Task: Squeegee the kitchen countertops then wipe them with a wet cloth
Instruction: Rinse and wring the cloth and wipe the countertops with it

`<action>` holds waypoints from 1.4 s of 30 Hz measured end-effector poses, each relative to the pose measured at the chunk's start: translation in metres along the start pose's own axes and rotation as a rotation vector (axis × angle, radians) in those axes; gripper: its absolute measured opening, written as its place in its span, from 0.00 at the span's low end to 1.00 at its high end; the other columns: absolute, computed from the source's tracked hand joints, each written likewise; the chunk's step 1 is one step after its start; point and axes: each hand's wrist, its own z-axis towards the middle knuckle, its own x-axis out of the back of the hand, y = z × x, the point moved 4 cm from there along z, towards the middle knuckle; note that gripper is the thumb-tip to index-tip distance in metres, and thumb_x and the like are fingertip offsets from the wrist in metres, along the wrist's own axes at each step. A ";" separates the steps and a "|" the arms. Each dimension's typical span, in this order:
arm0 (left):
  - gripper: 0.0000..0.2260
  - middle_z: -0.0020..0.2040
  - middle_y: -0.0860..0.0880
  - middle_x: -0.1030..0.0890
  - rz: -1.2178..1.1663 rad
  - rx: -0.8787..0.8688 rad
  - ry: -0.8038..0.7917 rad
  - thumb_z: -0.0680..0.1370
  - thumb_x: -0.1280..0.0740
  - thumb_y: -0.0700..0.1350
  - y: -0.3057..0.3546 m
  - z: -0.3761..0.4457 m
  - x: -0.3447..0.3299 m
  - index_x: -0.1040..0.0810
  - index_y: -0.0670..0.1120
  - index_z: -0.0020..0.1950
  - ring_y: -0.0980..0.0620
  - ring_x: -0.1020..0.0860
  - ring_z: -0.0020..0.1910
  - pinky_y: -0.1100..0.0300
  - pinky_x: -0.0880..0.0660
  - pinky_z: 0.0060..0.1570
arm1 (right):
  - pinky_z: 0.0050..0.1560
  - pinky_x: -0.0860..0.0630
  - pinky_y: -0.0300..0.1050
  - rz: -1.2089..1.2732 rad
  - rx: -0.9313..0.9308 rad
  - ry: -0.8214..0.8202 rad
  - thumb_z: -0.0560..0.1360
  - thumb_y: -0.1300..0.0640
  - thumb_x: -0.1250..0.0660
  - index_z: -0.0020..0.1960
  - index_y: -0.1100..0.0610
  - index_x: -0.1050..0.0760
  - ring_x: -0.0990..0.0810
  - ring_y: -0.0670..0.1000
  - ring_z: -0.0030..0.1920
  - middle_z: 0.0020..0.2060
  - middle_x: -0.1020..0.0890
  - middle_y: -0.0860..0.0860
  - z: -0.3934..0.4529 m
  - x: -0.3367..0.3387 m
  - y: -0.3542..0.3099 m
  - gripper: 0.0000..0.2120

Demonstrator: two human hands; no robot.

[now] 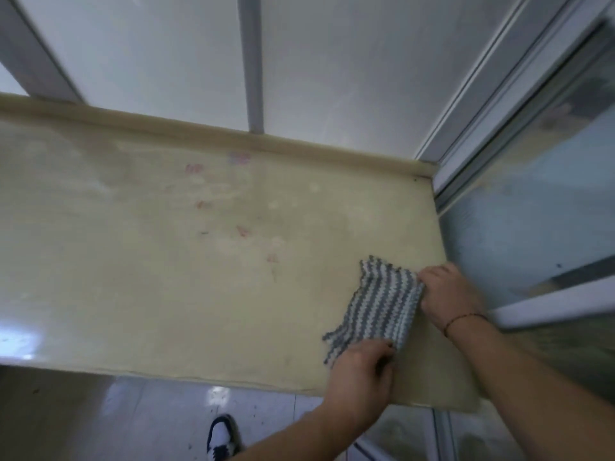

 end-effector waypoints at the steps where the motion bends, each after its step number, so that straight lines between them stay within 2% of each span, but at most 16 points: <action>1: 0.09 0.51 0.52 0.17 0.005 -0.008 -0.020 0.73 0.36 0.44 0.002 0.004 -0.002 0.19 0.49 0.50 0.54 0.22 0.51 0.62 0.28 0.51 | 0.45 0.24 0.49 -0.047 -0.074 -0.017 0.71 0.57 0.44 0.46 0.60 0.20 0.23 0.59 0.49 0.45 0.18 0.57 -0.005 0.005 0.004 0.15; 3: 0.08 0.48 0.51 0.19 0.008 -0.046 -0.061 0.73 0.38 0.44 0.006 0.011 -0.004 0.21 0.49 0.49 0.52 0.24 0.48 0.61 0.28 0.48 | 0.53 0.27 0.48 -0.111 -0.193 -0.095 0.78 0.56 0.44 0.56 0.57 0.22 0.26 0.58 0.58 0.56 0.24 0.56 -0.014 0.010 0.012 0.14; 6: 0.11 0.45 0.48 0.19 0.039 -0.114 -0.102 0.74 0.41 0.47 0.012 0.017 -0.002 0.20 0.47 0.47 0.49 0.23 0.47 0.58 0.26 0.45 | 0.57 0.26 0.50 -0.179 -0.311 -0.218 0.80 0.51 0.46 0.62 0.53 0.24 0.26 0.57 0.60 0.59 0.27 0.56 -0.029 0.010 0.019 0.17; 9: 0.12 0.41 0.46 0.18 0.129 -0.197 -0.140 0.72 0.41 0.46 0.014 0.020 -0.002 0.19 0.46 0.44 0.46 0.22 0.42 0.59 0.26 0.40 | 0.52 0.24 0.47 -0.318 -0.310 -0.276 0.79 0.55 0.46 0.62 0.52 0.23 0.21 0.55 0.58 0.58 0.24 0.54 -0.044 0.001 0.013 0.17; 12: 0.10 0.39 0.45 0.18 0.207 -0.253 -0.184 0.70 0.40 0.43 0.008 0.023 0.002 0.19 0.46 0.42 0.44 0.21 0.40 0.58 0.24 0.39 | 0.50 0.24 0.42 -0.394 -0.318 -0.377 0.78 0.57 0.43 0.59 0.53 0.21 0.19 0.50 0.55 0.57 0.20 0.50 -0.063 -0.004 0.005 0.15; 15: 0.09 0.37 0.48 0.19 0.252 -0.284 -0.177 0.69 0.40 0.43 0.001 0.028 0.013 0.20 0.48 0.41 0.46 0.22 0.39 0.59 0.26 0.44 | 0.52 0.24 0.42 -0.364 -0.378 -0.446 0.78 0.56 0.42 0.58 0.52 0.21 0.19 0.49 0.55 0.55 0.18 0.48 -0.085 -0.009 -0.003 0.14; 18: 0.07 0.39 0.51 0.18 0.305 -0.259 -0.140 0.68 0.34 0.42 -0.006 0.038 0.023 0.19 0.50 0.42 0.48 0.21 0.41 0.59 0.28 0.46 | 0.52 0.26 0.41 -0.227 -0.540 -0.462 0.77 0.53 0.43 0.57 0.51 0.21 0.20 0.50 0.56 0.55 0.18 0.48 -0.106 -0.013 -0.008 0.14; 22: 0.11 0.39 0.51 0.17 0.338 -0.300 -0.198 0.67 0.39 0.43 -0.004 0.046 0.025 0.18 0.49 0.41 0.47 0.21 0.42 0.58 0.25 0.43 | 0.48 0.27 0.39 0.006 -0.694 -0.395 0.76 0.50 0.41 0.52 0.50 0.20 0.20 0.51 0.53 0.54 0.18 0.50 -0.129 -0.022 -0.029 0.12; 27: 0.17 0.40 0.45 0.17 0.317 -0.307 -0.254 0.67 0.45 0.43 -0.010 0.051 0.027 0.18 0.45 0.46 0.43 0.22 0.40 0.56 0.24 0.39 | 0.40 0.31 0.38 0.159 -0.616 -0.311 0.76 0.50 0.40 0.43 0.52 0.20 0.19 0.51 0.46 0.46 0.17 0.50 -0.141 -0.024 -0.072 0.12; 31: 0.15 0.41 0.43 0.17 0.296 -0.277 -0.207 0.67 0.40 0.37 -0.014 0.055 0.040 0.17 0.42 0.48 0.41 0.22 0.39 0.56 0.25 0.37 | 0.38 0.34 0.40 0.243 -0.477 -0.258 0.76 0.49 0.42 0.32 0.54 0.35 0.20 0.53 0.44 0.42 0.18 0.52 -0.135 -0.025 -0.109 0.15; 33: 0.16 0.42 0.42 0.17 0.312 -0.275 -0.242 0.67 0.38 0.37 -0.015 0.056 0.041 0.18 0.42 0.52 0.40 0.22 0.40 0.56 0.26 0.39 | 0.37 0.35 0.42 0.288 -0.396 -0.196 0.74 0.48 0.45 0.32 0.52 0.37 0.22 0.54 0.41 0.39 0.20 0.53 -0.130 -0.027 -0.130 0.14; 35: 0.18 0.44 0.41 0.17 0.325 -0.283 -0.290 0.66 0.38 0.37 -0.019 0.055 0.042 0.18 0.42 0.54 0.40 0.22 0.41 0.56 0.26 0.40 | 0.37 0.33 0.44 0.346 -0.329 -0.113 0.72 0.46 0.48 0.38 0.51 0.31 0.22 0.55 0.42 0.40 0.20 0.53 -0.124 -0.030 -0.147 0.12; 38: 0.20 0.48 0.41 0.17 0.332 -0.292 -0.348 0.66 0.40 0.38 -0.025 0.056 0.046 0.18 0.42 0.55 0.40 0.21 0.44 0.54 0.23 0.44 | 0.39 0.29 0.47 0.408 -0.198 -0.009 0.74 0.41 0.51 0.43 0.51 0.26 0.23 0.54 0.41 0.39 0.20 0.50 -0.124 -0.036 -0.160 0.19; 40: 0.19 0.50 0.45 0.18 0.368 -0.302 -0.365 0.70 0.42 0.45 -0.027 0.056 0.048 0.19 0.45 0.56 0.42 0.22 0.47 0.53 0.26 0.47 | 0.35 0.28 0.48 0.519 -0.174 0.097 0.76 0.40 0.48 0.40 0.49 0.25 0.25 0.51 0.36 0.35 0.21 0.47 -0.133 -0.033 -0.149 0.19; 42: 0.19 0.53 0.50 0.19 0.450 -0.294 -0.347 0.74 0.42 0.56 -0.023 0.052 0.047 0.21 0.50 0.58 0.47 0.24 0.51 0.54 0.30 0.51 | 0.33 0.30 0.45 0.580 -0.300 0.347 0.77 0.45 0.41 0.41 0.51 0.23 0.26 0.51 0.35 0.34 0.21 0.47 -0.144 -0.027 -0.116 0.14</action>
